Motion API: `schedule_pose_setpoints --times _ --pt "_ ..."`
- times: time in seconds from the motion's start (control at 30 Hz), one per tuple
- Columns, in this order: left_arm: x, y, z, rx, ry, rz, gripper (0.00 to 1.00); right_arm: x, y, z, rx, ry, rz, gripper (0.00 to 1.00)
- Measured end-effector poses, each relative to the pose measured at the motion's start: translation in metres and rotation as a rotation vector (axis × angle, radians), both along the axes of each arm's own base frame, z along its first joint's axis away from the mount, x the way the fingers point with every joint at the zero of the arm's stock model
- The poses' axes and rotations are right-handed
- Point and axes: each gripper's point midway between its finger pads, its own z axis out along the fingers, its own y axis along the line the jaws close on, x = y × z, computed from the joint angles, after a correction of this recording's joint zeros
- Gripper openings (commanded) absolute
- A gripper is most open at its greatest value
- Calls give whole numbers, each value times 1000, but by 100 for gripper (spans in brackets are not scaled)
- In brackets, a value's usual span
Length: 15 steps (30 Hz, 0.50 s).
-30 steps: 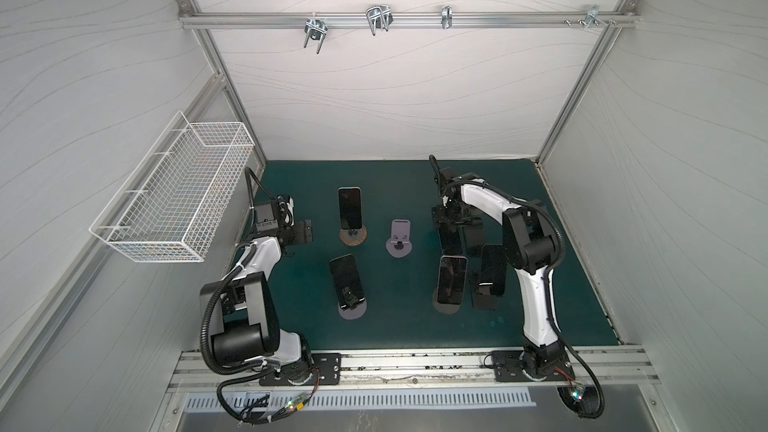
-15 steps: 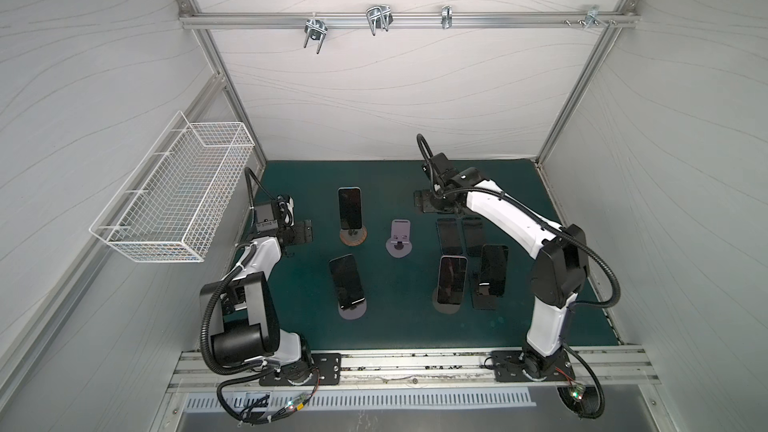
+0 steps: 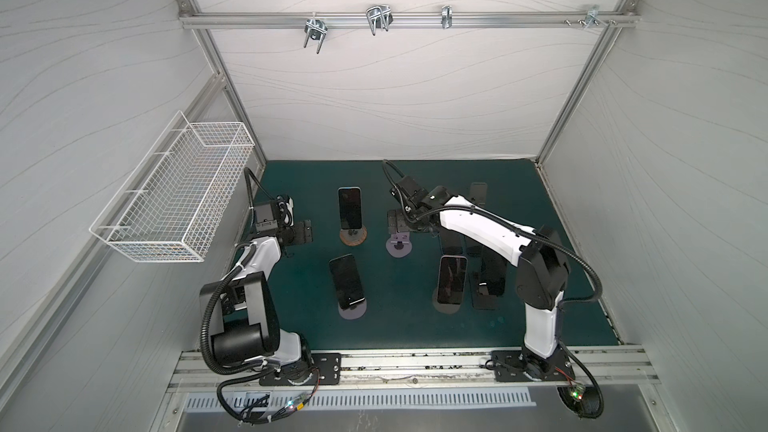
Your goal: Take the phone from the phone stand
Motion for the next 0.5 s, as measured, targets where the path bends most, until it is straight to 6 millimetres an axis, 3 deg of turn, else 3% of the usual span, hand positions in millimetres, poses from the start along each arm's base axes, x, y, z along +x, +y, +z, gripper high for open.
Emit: schedule_pose_setpoints --times 0.17,0.3,0.5 --pt "0 0 0 -3 -1 -1 92 -1 3 -23 -25 40 -13 99" --pt "0 0 0 -7 -2 -3 92 3 7 -30 -19 45 -32 97" --pt "0 0 0 -11 -3 -2 92 12 9 -40 -35 32 -99 81"
